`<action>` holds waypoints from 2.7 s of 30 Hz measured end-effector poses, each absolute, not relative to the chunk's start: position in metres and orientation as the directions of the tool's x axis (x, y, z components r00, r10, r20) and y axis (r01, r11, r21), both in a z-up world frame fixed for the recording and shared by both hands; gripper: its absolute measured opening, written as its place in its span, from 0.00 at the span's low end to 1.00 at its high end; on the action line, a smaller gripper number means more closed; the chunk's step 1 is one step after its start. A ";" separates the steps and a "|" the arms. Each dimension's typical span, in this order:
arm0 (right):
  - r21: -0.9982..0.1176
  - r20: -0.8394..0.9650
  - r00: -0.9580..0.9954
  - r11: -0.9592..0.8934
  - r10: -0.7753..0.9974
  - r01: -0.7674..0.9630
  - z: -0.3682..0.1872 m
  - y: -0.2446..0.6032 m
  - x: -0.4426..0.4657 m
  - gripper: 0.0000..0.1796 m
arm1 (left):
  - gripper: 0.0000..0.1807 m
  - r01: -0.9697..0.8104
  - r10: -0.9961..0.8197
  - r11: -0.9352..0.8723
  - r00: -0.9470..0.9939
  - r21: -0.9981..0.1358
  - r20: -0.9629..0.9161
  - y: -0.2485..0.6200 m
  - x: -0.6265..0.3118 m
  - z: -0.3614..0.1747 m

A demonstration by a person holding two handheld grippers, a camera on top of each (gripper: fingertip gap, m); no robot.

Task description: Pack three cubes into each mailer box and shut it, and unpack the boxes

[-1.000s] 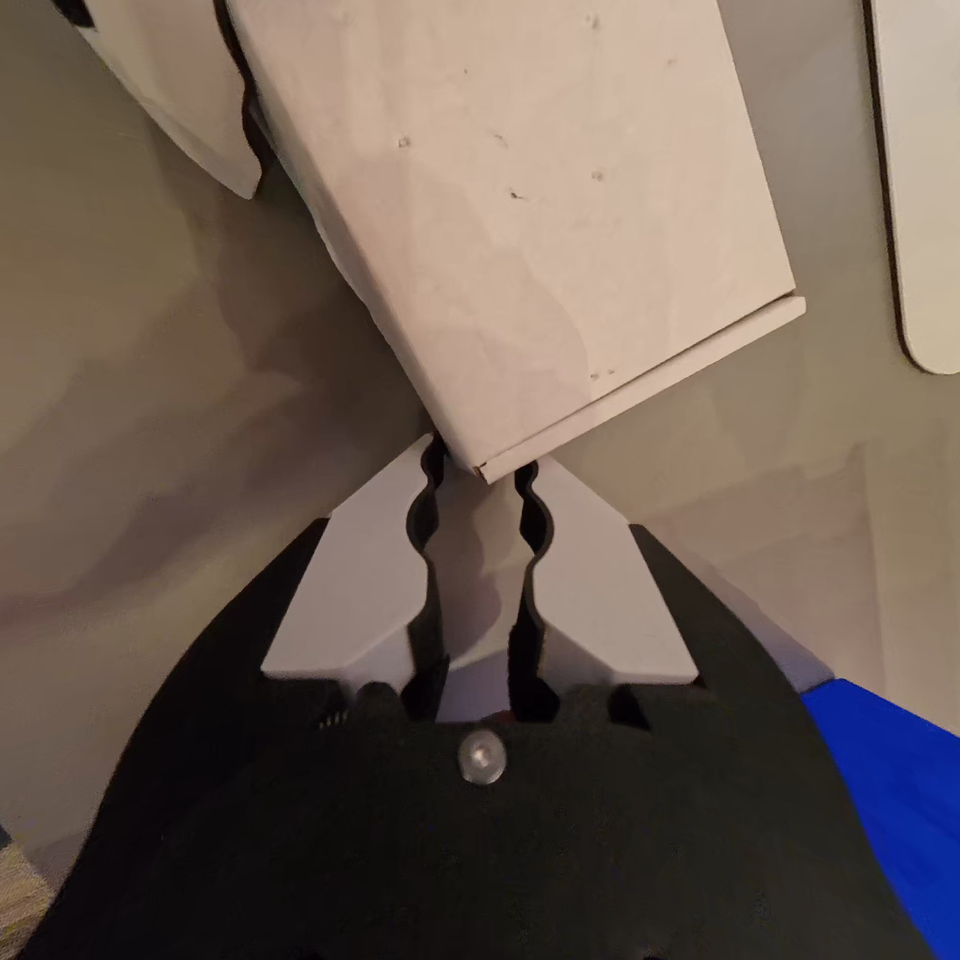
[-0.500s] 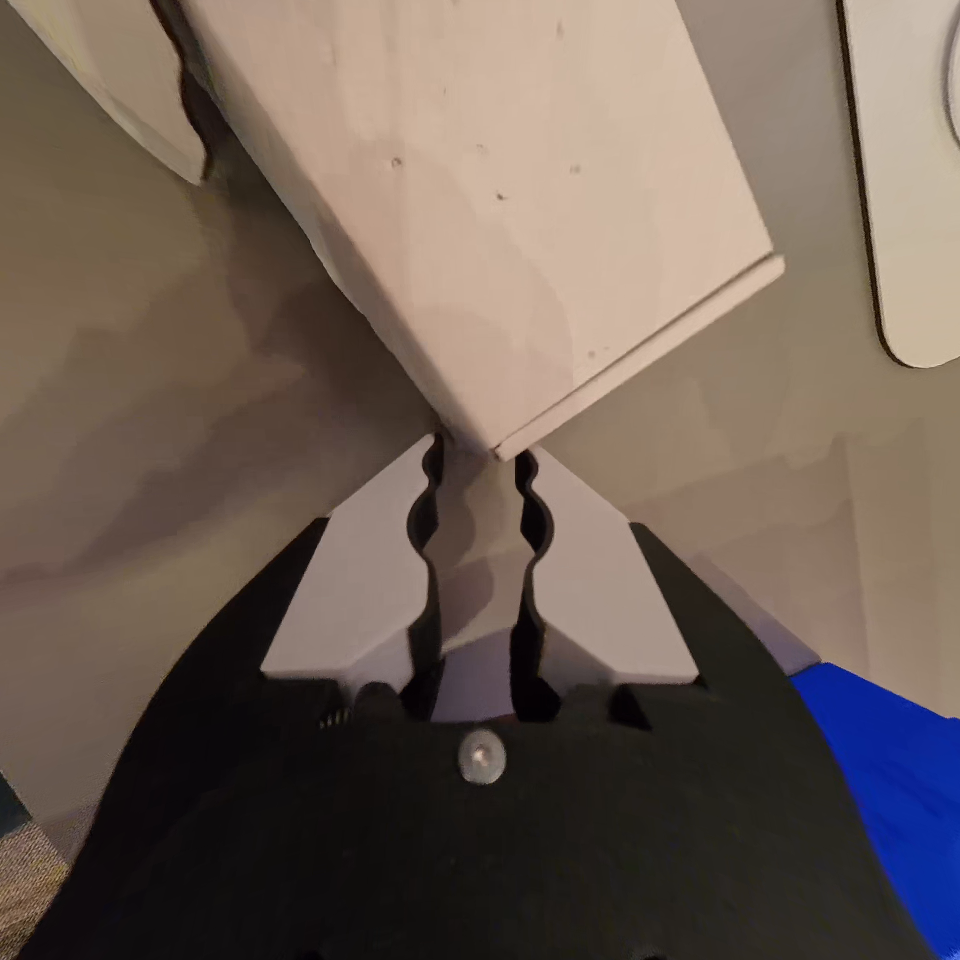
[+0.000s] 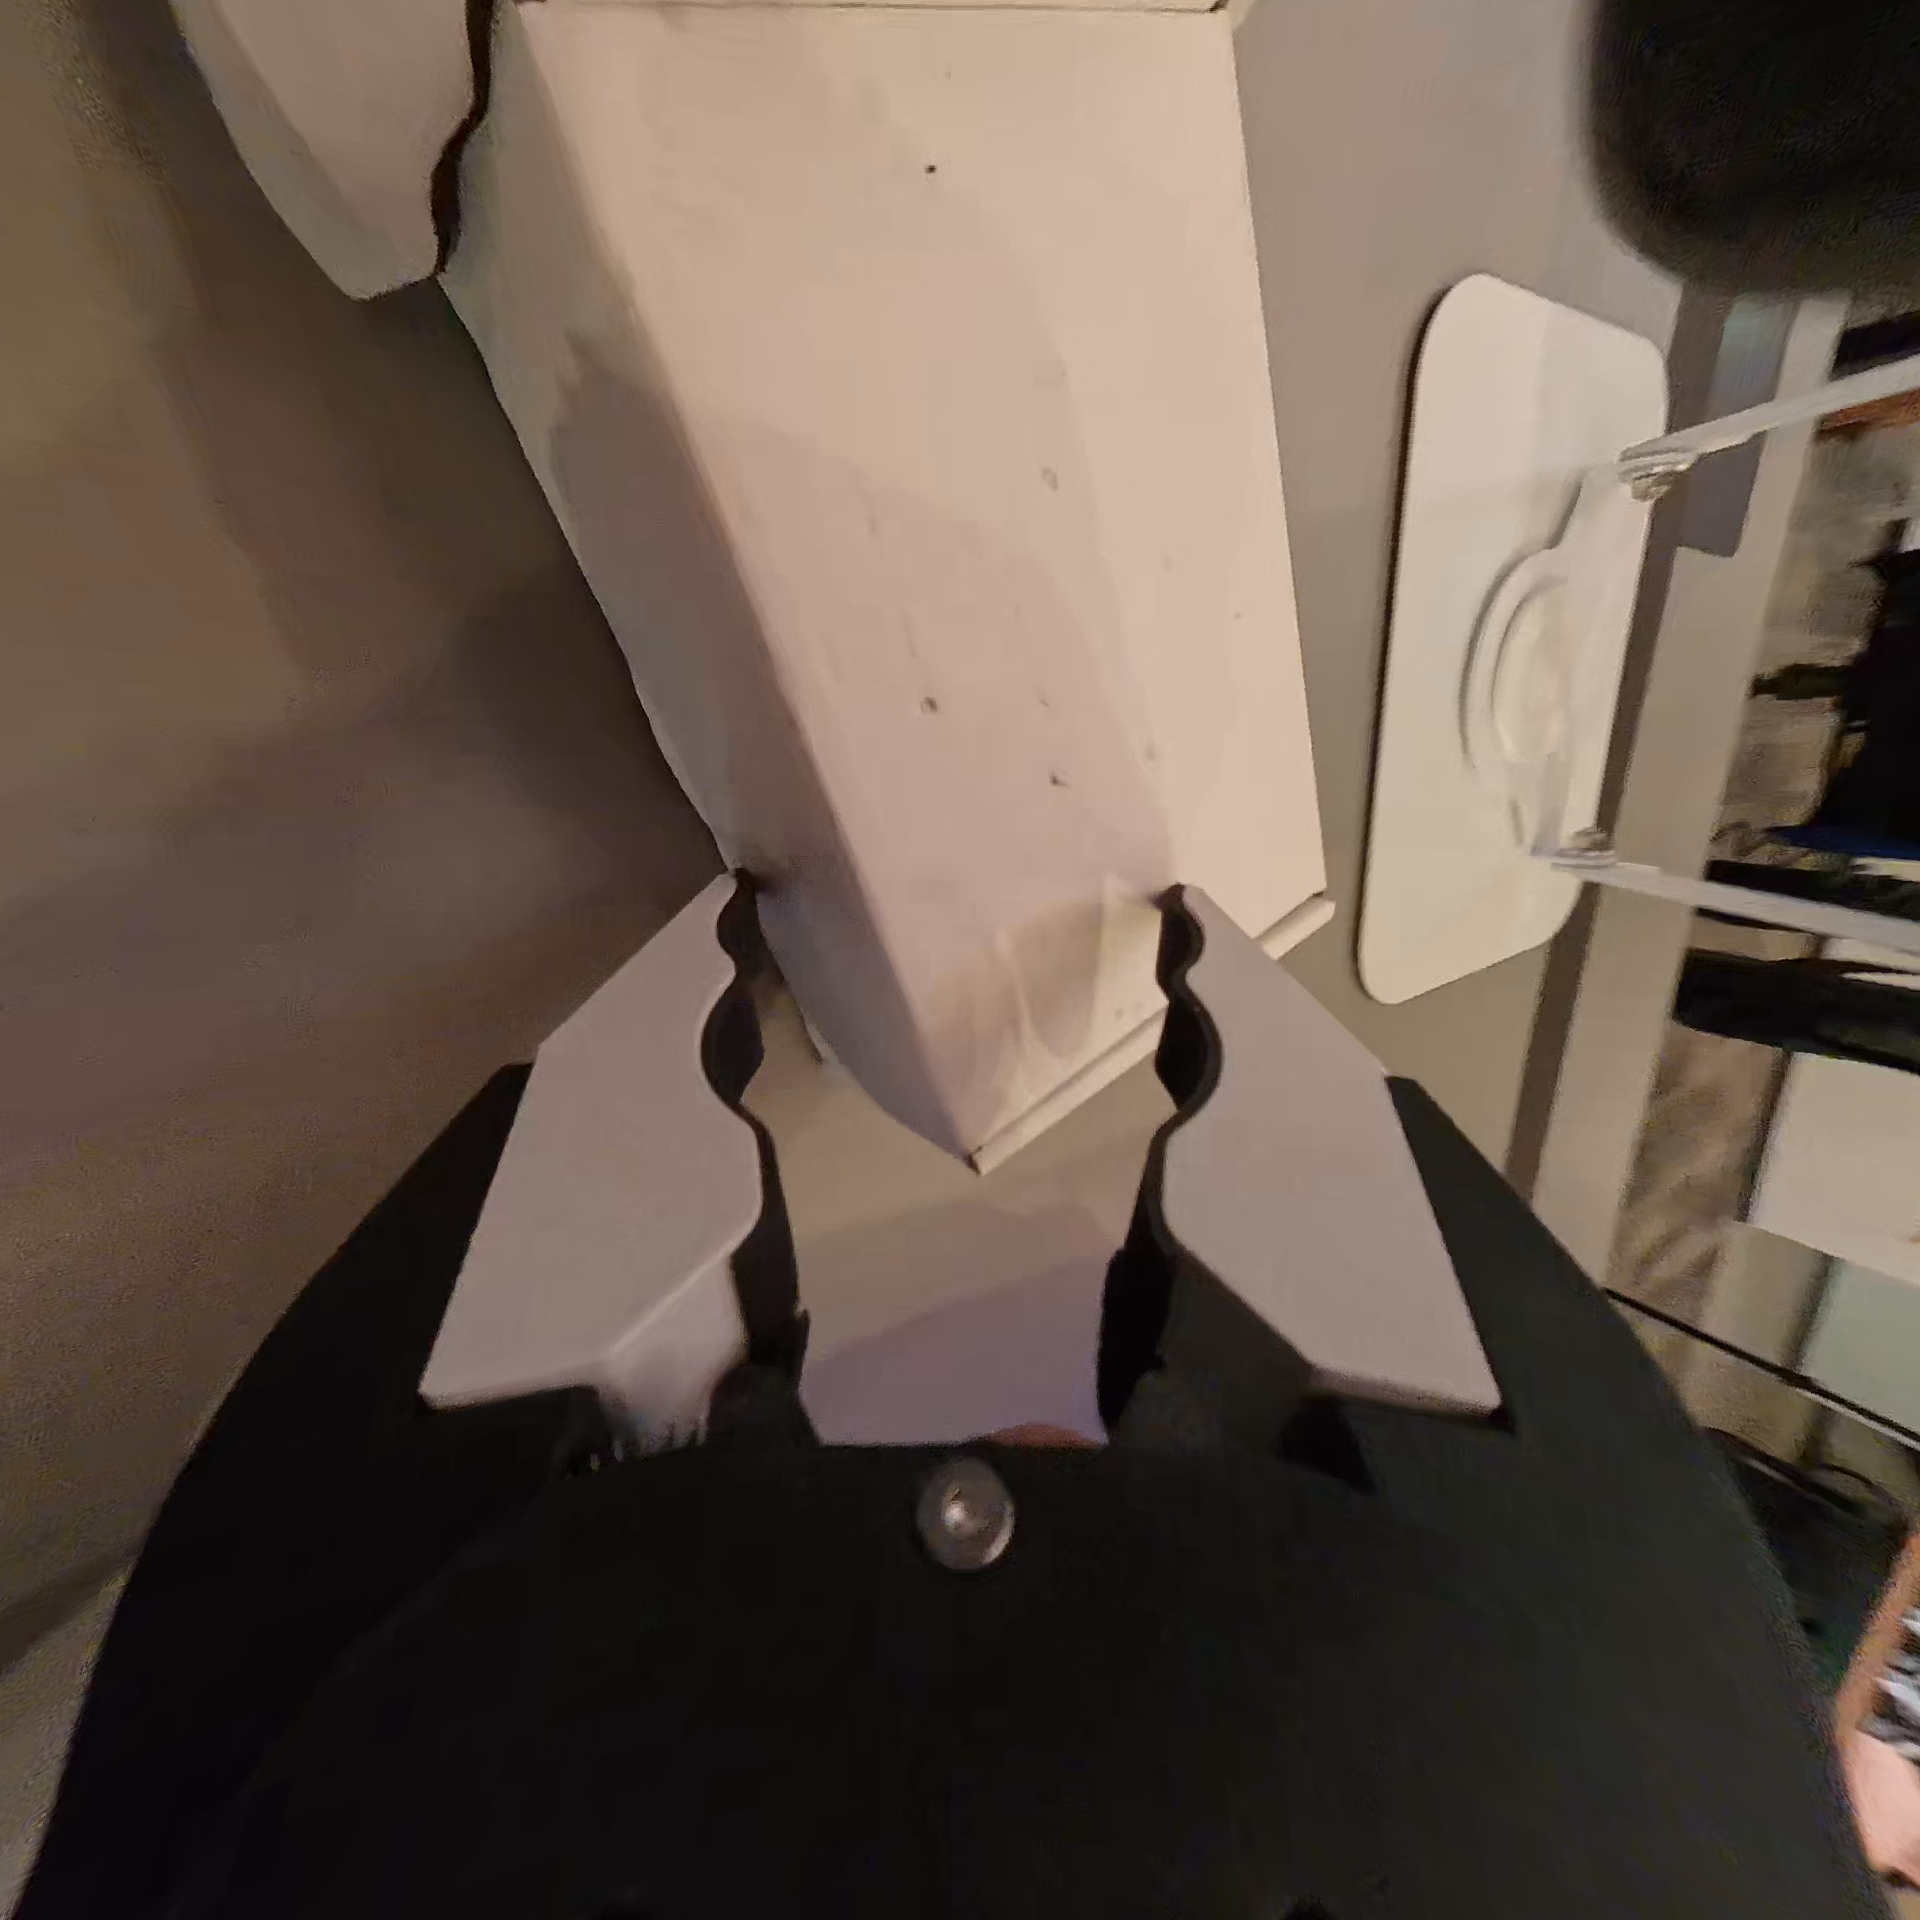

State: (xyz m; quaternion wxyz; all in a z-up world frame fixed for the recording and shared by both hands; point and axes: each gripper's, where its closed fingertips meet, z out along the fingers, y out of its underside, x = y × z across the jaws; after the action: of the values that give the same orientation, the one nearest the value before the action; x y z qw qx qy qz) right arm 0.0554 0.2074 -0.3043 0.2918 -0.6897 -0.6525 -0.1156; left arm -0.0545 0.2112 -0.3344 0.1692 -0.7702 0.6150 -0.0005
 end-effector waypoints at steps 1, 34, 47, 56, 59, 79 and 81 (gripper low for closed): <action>-0.238 0.556 0.115 0.025 0.824 0.971 -0.305 0.210 0.055 0.42 | 0.77 -0.948 -0.946 -0.192 0.248 -0.256 -0.209 0.212 -0.054 -0.334; -0.379 0.045 0.150 -0.122 0.988 0.917 -0.322 0.177 0.037 0.73 | 0.75 -0.974 -0.983 -0.005 0.047 -0.228 -0.179 0.178 -0.058 -0.328; -0.522 0.088 0.246 -0.166 0.965 0.836 -0.247 0.192 0.055 0.73 | 0.66 -0.804 -0.952 -0.097 0.248 -0.587 -0.182 0.182 -0.068 -0.231; -0.567 0.267 0.390 -0.184 0.881 0.803 -0.132 0.209 0.179 0.73 | 0.64 -0.829 -0.954 -0.108 0.242 -0.549 -0.179 0.183 -0.075 -0.253; -0.515 0.326 0.444 -0.238 0.835 0.824 -0.115 0.211 0.248 0.73 | 0.63 -0.838 -0.955 -0.113 0.240 -0.533 -0.176 0.184 -0.075 -0.259; -0.036 0.183 0.338 -0.337 0.923 0.941 -0.287 0.211 0.386 0.73 | 0.62 -0.875 -0.961 -0.099 0.207 -0.474 -0.183 0.183 -0.069 -0.281; -0.004 0.194 0.328 -0.334 0.925 0.943 -0.297 0.218 0.388 0.73 | 0.62 -0.879 -0.962 -0.096 0.203 -0.467 -0.183 0.182 -0.068 -0.282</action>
State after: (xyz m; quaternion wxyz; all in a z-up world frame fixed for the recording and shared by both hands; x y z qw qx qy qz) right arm 0.3879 0.2178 -0.2967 0.0577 -0.8128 -0.5743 -0.0785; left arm -0.0685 0.1821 -0.2825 0.2459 -0.7356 0.6256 -0.0844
